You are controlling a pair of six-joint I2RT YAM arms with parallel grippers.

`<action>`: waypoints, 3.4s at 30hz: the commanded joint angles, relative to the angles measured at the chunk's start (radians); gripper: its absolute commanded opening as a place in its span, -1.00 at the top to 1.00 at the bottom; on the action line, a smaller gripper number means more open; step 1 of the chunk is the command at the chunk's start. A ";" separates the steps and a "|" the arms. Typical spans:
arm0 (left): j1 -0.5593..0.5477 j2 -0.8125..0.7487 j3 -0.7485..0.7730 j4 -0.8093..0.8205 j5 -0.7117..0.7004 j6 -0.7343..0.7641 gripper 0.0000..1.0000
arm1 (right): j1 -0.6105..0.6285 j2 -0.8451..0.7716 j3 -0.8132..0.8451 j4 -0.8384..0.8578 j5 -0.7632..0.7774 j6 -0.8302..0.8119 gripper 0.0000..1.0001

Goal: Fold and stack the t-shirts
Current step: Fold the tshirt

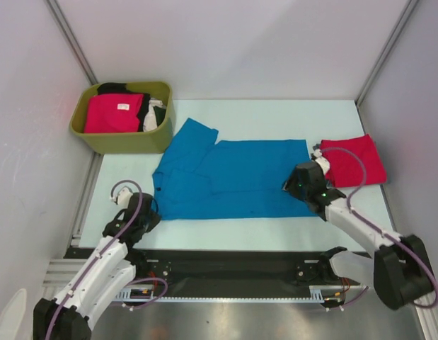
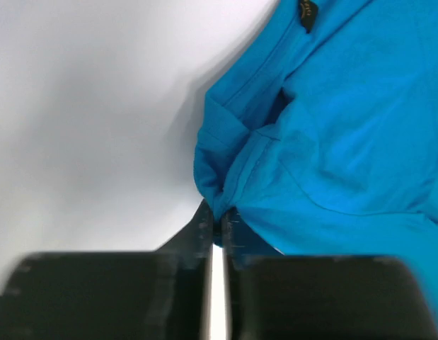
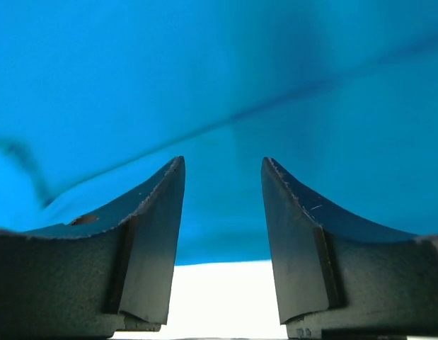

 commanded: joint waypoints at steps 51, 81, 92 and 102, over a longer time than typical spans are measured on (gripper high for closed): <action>-0.013 1.516 1.540 0.302 0.073 0.599 -0.99 | -0.376 1.089 1.121 -0.196 -0.059 -0.295 -0.06; 0.015 1.829 1.924 0.200 0.006 0.619 -0.73 | -0.497 0.962 0.974 -0.170 -0.094 -0.240 1.00; 0.019 1.887 1.958 0.288 -0.009 0.570 -0.63 | -0.526 0.935 0.932 -0.159 -0.088 -0.225 1.00; 0.047 1.957 2.050 0.187 0.051 0.435 -0.37 | -0.531 0.923 0.912 -0.142 -0.106 -0.223 1.00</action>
